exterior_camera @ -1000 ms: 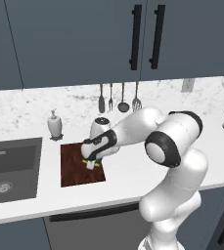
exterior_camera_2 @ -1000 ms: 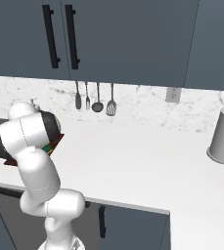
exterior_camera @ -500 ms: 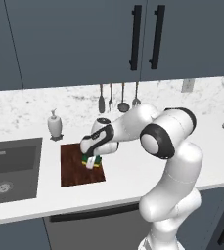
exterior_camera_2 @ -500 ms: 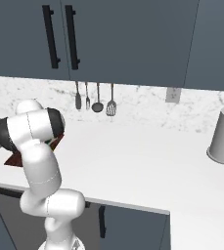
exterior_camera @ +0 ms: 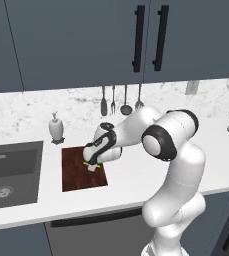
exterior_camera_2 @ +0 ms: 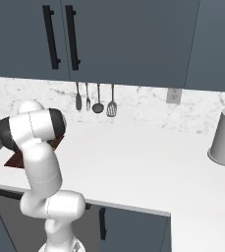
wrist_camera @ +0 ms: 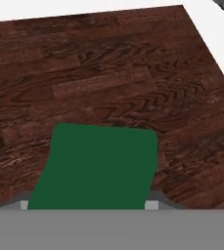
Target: Pick up the sponge from the counter and clean the cutting board by briefly scrubbing or pressing down on the cutting board. Once finished, release the sponge.
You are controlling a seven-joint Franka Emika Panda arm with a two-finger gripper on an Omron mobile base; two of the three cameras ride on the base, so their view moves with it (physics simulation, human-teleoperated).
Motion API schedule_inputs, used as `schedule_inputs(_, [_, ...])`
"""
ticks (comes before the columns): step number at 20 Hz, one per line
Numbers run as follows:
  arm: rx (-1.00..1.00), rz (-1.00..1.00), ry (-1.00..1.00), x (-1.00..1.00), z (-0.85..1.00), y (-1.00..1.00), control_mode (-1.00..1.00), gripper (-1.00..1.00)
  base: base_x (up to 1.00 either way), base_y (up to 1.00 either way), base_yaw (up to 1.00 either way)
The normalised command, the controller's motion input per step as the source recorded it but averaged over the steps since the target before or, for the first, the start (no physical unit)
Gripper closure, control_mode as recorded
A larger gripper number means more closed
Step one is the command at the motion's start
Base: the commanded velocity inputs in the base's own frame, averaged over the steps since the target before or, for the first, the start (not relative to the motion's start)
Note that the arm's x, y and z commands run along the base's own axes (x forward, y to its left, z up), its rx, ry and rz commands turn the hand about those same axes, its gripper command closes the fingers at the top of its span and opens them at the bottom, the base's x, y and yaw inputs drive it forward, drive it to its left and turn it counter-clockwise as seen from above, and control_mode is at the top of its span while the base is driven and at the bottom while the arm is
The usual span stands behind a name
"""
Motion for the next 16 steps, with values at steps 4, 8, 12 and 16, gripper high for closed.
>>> schedule_inputs(4, [0.0, 0.0, -0.01, 0.45, -0.93, 0.23, -1.0, 1.0, 0.0, 0.0, 0.0])
schedule_inputs(8, [0.0, 0.0, -0.06, 0.14, -0.65, 0.42, -1.0, 1.0, 0.0, 0.0, 0.0])
schedule_inputs(12, [0.0, -0.02, -0.36, -0.01, 0.11, 0.41, -1.0, 1.0, 0.0, 0.0, 0.0])
schedule_inputs(16, [0.0, -0.06, -0.29, -0.16, -0.59, 0.11, -1.0, 1.0, 0.0, 0.0, 0.0])
